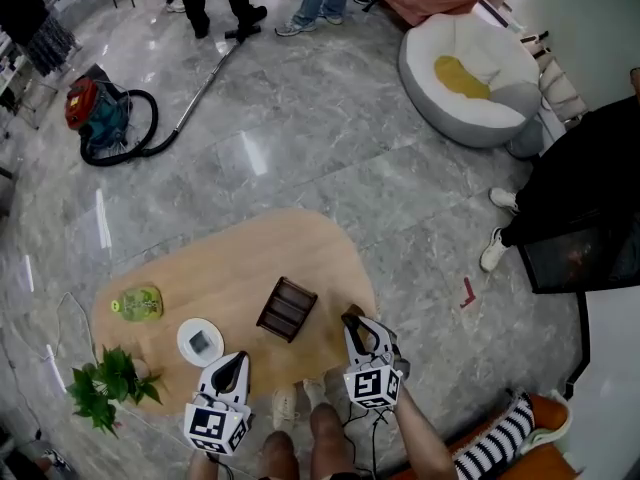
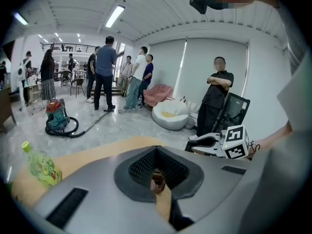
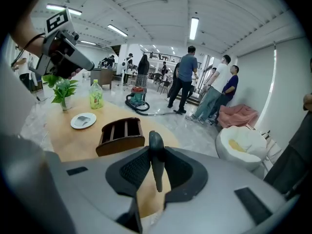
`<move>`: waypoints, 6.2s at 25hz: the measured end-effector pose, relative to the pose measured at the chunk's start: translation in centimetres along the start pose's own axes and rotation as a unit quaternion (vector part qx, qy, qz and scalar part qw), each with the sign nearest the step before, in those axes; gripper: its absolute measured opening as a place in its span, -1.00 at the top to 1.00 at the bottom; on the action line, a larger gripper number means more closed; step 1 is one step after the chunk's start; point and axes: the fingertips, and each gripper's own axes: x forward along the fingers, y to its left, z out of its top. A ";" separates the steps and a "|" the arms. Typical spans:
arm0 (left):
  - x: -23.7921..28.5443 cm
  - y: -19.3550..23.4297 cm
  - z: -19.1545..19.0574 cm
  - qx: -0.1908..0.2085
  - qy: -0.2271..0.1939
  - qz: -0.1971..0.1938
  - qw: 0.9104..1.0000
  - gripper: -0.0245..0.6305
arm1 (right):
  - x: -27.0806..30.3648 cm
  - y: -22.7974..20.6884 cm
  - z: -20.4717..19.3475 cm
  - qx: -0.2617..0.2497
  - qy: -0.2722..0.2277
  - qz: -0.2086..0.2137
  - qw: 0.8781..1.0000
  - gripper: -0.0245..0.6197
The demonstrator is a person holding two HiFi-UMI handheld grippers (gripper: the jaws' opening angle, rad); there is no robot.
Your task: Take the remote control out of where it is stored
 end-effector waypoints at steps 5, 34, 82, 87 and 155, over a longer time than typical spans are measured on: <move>1.0 0.0 -1.8 -0.001 0.009 0.000 1.000 0.91 | 1.0 1.4 -1.8 -0.004 0.005 0.008 1.000 0.63; 1.5 -0.4 -6.8 -0.008 0.038 -0.004 0.999 0.91 | 2.2 7.7 -5.5 -0.039 -0.013 0.035 0.999 0.62; -3.8 4.4 -15.2 -0.042 0.050 0.031 0.997 0.91 | 5.2 16.5 -11.5 -0.047 0.027 0.035 0.998 0.37; -4.0 4.9 -15.2 -0.047 0.046 0.032 0.997 0.91 | 5.2 16.3 -11.1 -0.048 0.026 0.030 0.998 0.37; -26.9 -1.9 17.1 0.072 -0.174 0.055 0.981 0.91 | -30.1 0.9 25.9 0.169 -0.202 -0.077 0.962 0.90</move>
